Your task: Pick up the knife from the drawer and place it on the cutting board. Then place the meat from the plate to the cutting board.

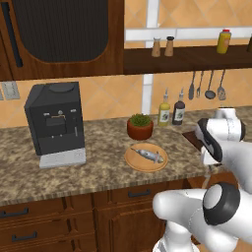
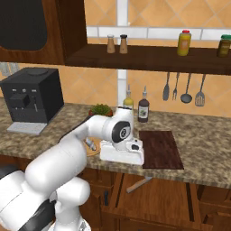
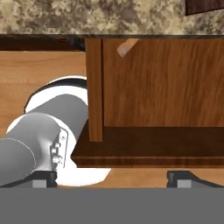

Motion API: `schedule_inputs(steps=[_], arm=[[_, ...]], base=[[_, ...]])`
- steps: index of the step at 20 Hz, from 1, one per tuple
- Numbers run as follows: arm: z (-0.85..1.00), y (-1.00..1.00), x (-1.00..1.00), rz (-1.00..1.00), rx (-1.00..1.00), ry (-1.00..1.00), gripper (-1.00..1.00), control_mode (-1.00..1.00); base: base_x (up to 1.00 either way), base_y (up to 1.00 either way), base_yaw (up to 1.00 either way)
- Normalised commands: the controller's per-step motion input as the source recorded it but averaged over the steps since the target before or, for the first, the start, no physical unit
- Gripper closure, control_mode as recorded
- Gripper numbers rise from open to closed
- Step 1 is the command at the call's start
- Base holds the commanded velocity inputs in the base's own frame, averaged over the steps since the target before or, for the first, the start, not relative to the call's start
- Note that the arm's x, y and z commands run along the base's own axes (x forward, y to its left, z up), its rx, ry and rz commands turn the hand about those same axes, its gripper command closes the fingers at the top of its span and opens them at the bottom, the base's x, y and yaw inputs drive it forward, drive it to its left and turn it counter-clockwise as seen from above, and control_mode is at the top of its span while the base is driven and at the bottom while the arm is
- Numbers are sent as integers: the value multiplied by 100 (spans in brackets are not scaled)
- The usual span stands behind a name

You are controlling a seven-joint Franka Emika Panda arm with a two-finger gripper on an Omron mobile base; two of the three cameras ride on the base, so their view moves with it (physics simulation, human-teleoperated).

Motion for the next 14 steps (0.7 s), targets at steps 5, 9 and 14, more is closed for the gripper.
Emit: schedule_inputs(steps=[5,9,14], arm=[[-54,-25,-35,0,0,0,-100,-100],[-49,-13,-7,0,0,1,-100,-100],[-61,-27,-7,0,1,7,-100,-100]], base=[[0,0,0],[0,0,0],[0,0,0]])
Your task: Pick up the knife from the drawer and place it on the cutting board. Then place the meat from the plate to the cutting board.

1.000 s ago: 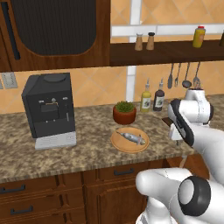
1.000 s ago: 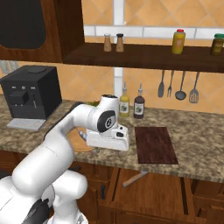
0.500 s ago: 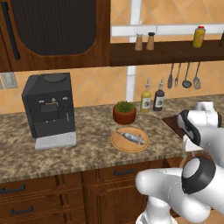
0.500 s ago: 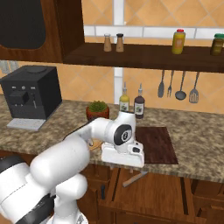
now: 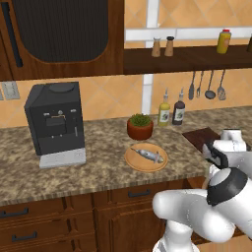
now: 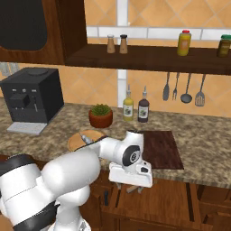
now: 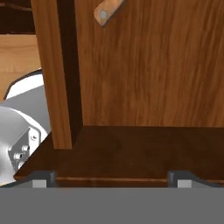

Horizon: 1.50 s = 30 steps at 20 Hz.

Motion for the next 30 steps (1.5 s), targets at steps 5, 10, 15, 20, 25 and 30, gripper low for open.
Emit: schedule_inputs(steps=[5,10,15,20,25,30], arm=[[-52,-47,-22,0,9,7,-100,-100],[-21,-31,-1,0,7,2,-100,-100],[-30,-20,0,0,4,2,-100,-100],[-36,0,0,0,1,7,-100,-100],[-6,0,-23,0,1,19,-100,-100],[0,23,-77,0,0,19,-100,-100]], base=[[0,0,0],[0,0,0],[0,0,0],[0,0,0],[0,0,0],[0,0,0]])
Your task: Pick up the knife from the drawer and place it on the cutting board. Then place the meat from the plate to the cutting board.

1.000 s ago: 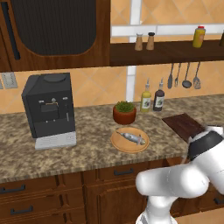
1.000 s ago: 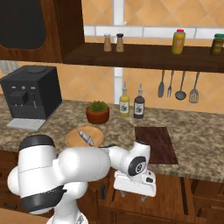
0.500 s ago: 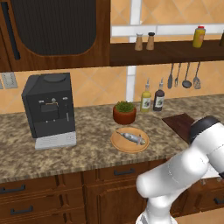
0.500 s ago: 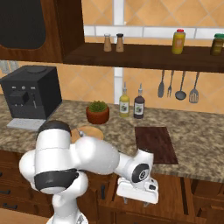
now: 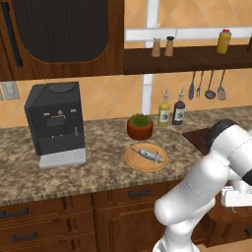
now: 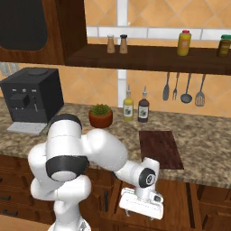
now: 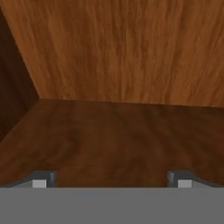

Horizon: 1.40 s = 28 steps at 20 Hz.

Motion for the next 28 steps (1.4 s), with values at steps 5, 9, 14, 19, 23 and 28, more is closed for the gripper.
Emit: schedule_inputs(steps=[5,9,14,19,23,28], arm=[[0,46,-100,0,0,14,-100,-100],[9,56,-100,0,0,6,-100,-100],[55,20,-100,0,0,-10,-100,-100],[96,-13,-26,0,-3,-8,-100,-100],[51,-11,75,0,-6,6,-100,-100],[-1,-1,45,-5,-16,-6,-100,-100]], base=[[0,0,0],[0,0,0],[0,0,0],[0,0,0],[0,0,0],[0,0,0]])
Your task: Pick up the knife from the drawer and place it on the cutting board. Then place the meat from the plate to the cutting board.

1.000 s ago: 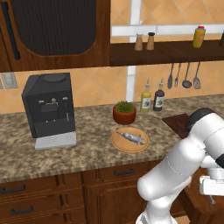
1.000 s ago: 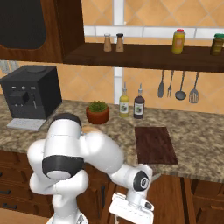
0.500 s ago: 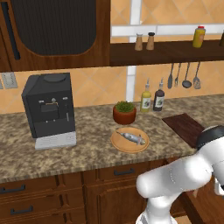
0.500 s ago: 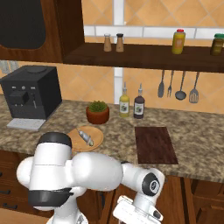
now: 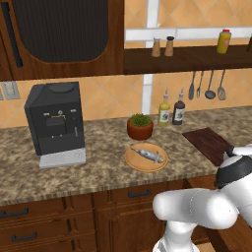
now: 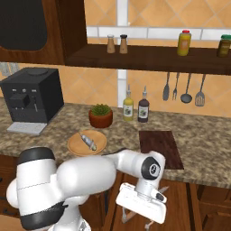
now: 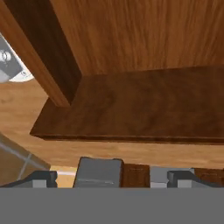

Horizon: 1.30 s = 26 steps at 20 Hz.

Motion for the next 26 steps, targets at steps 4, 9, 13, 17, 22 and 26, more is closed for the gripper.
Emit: schedule_inputs(steps=[4,9,13,17,22,26], arm=[[-14,0,15,-13,-20,-16,-100,-100],[0,-1,48,-20,-12,-2,-100,-100],[0,-18,59,-15,-8,0,-100,-100],[-22,-30,28,-17,-9,0,-100,-100],[-36,-12,33,-14,-7,-1,-100,-100],[-28,0,43,-3,-7,-3,-100,-100]], base=[[0,0,0],[0,0,0],[0,0,0],[0,0,0],[0,0,0],[0,0,0]])
